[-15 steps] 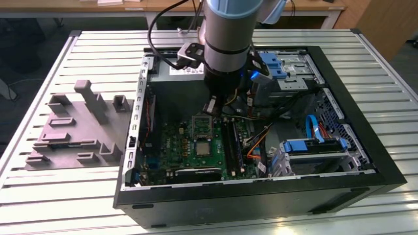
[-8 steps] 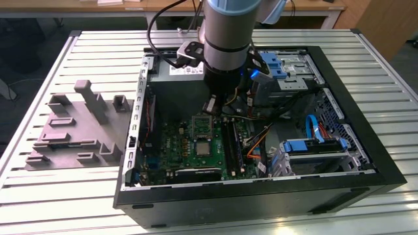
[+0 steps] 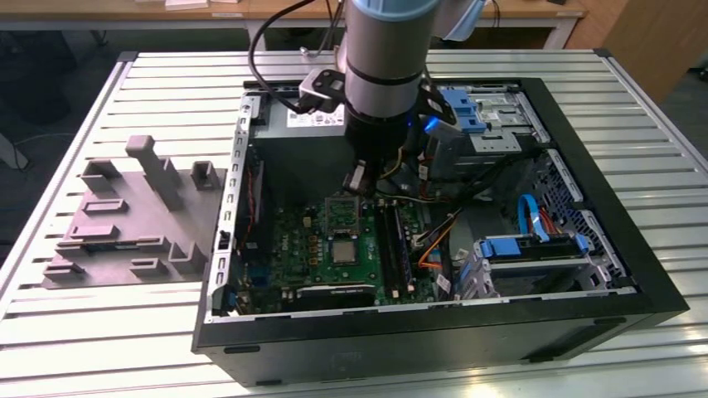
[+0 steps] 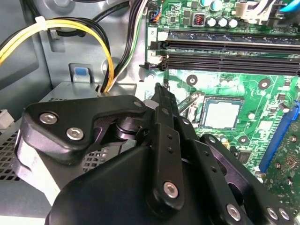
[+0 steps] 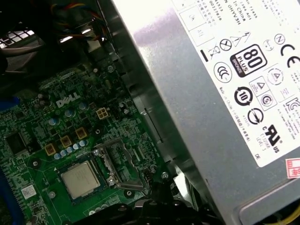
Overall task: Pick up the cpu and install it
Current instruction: 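Close the cpu cover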
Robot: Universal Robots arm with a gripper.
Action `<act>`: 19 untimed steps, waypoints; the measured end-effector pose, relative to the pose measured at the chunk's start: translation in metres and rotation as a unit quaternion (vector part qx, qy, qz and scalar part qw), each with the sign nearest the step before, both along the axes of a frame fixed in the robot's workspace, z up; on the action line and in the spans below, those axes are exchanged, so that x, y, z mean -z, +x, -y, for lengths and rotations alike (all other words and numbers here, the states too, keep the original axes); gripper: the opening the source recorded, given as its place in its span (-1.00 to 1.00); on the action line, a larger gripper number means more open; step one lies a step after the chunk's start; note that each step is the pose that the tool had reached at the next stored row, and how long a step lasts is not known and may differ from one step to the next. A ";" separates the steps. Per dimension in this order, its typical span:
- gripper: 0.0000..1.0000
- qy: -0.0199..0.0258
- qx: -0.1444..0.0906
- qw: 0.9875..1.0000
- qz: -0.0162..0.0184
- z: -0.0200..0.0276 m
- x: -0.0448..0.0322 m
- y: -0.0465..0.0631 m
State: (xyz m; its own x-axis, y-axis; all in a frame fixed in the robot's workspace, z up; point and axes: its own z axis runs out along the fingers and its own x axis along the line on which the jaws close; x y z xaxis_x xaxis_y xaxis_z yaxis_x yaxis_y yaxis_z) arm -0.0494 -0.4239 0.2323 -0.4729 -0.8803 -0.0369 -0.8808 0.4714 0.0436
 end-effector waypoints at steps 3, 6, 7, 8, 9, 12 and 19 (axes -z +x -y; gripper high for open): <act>-0.79 -0.001 0.000 1.000 0.000 -0.0001 -0.0019 0.000; -0.79 -0.002 0.000 1.000 0.000 -0.0001 -0.0038 0.000; -0.79 -0.003 0.000 1.000 0.000 -0.0001 -0.0044 0.000; -0.79 -0.003 0.000 1.000 0.000 0.0000 -0.0052 -0.001; -0.79 -0.003 0.000 1.000 0.000 0.0000 -0.0064 -0.001; -0.79 -0.003 0.000 1.000 0.000 -0.0001 -0.0082 -0.001; -0.79 -0.003 0.000 1.000 0.000 0.0000 -0.0086 -0.002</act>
State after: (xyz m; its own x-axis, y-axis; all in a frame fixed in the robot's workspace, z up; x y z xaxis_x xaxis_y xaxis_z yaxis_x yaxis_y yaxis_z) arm -0.0519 -0.4238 0.2409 -0.4730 -0.8805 -0.0311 -0.8808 0.4717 0.0405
